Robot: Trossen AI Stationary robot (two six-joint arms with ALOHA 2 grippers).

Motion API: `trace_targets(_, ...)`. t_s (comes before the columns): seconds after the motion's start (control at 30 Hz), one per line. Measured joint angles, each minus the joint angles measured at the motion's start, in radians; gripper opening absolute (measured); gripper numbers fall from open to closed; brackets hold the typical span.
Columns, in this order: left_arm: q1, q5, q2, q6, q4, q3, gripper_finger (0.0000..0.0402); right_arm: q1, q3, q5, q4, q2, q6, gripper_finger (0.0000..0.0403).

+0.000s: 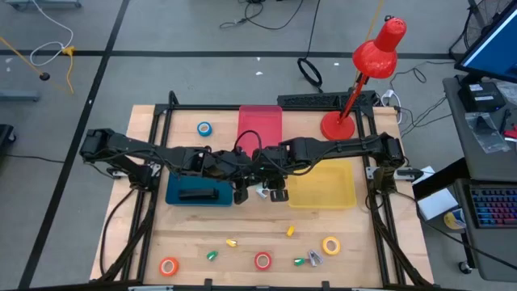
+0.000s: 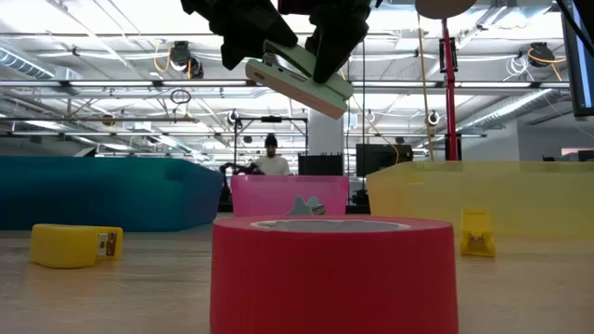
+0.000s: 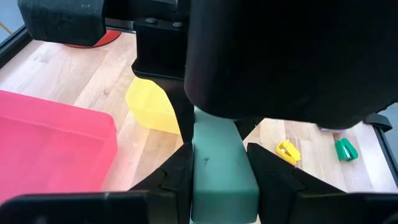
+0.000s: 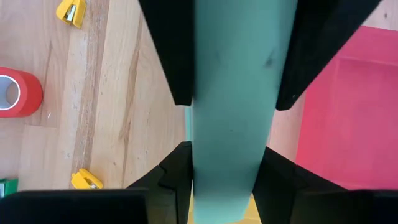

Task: Pick and place Stapler, Stapler remover, tape
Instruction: Put the white stapler into the blue bin

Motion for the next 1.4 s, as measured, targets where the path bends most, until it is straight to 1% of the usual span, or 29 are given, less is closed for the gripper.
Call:
trace_targets(0.2,-0.001,-0.021,-0.001,-0.022,-0.009,0.0,0.0124,0.0,0.0,0.0,0.013,0.0,-0.007,0.012)
trace_targets(0.37,0.0,-0.025,-0.001,-0.041,-0.03,0.001,0.0124,0.0,0.001,0.006,0.032,-0.001,0.023,0.0177)
trace_targets(0.43,0.0,-0.024,0.0,-0.042,-0.038,0.001,0.0124,0.0,0.001,0.005,0.024,-0.002,0.025,0.0191)
trace_targets(0.57,0.0,-0.025,-0.001,-0.046,-0.078,0.001,0.0124,0.0,0.001,0.006,0.02,-0.002,0.027,0.0199)
trace_targets(0.7,0.0,-0.034,-0.029,-0.047,-0.105,0.001,0.0124,-0.001,0.001,0.009,0.011,-0.002,0.028,0.0201)
trace_targets(0.83,0.0,-0.092,-0.084,-0.049,-0.192,0.0,0.0124,-0.009,0.001,0.012,-0.012,-0.002,0.031,0.0202)
trace_targets(0.97,-0.013,-0.162,-0.148,-0.104,-0.37,0.0,0.0124,-0.018,0.001,0.012,-0.034,-0.01,0.05,0.0202)
trace_targets(1.07,-0.032,-0.208,-0.187,-0.137,-0.551,-0.001,0.0124,-0.022,0.001,0.012,-0.039,-0.01,0.054,0.0203)
trace_targets(1.1,-0.036,-0.22,-0.195,-0.142,-0.58,-0.002,0.0124,-0.022,0.001,0.013,-0.039,-0.01,0.058,0.0203)
trace_targets(1.23,-0.053,-0.235,-0.213,-0.166,-0.724,-0.001,0.0124,-0.022,0.001,0.009,-0.041,-0.01,0.058,0.0203)
trace_targets(1.4,-0.075,-0.231,-0.221,-0.18,-0.795,-0.012,0.0124,-0.022,0.0,0.009,-0.034,-0.01,0.088,0.0203)
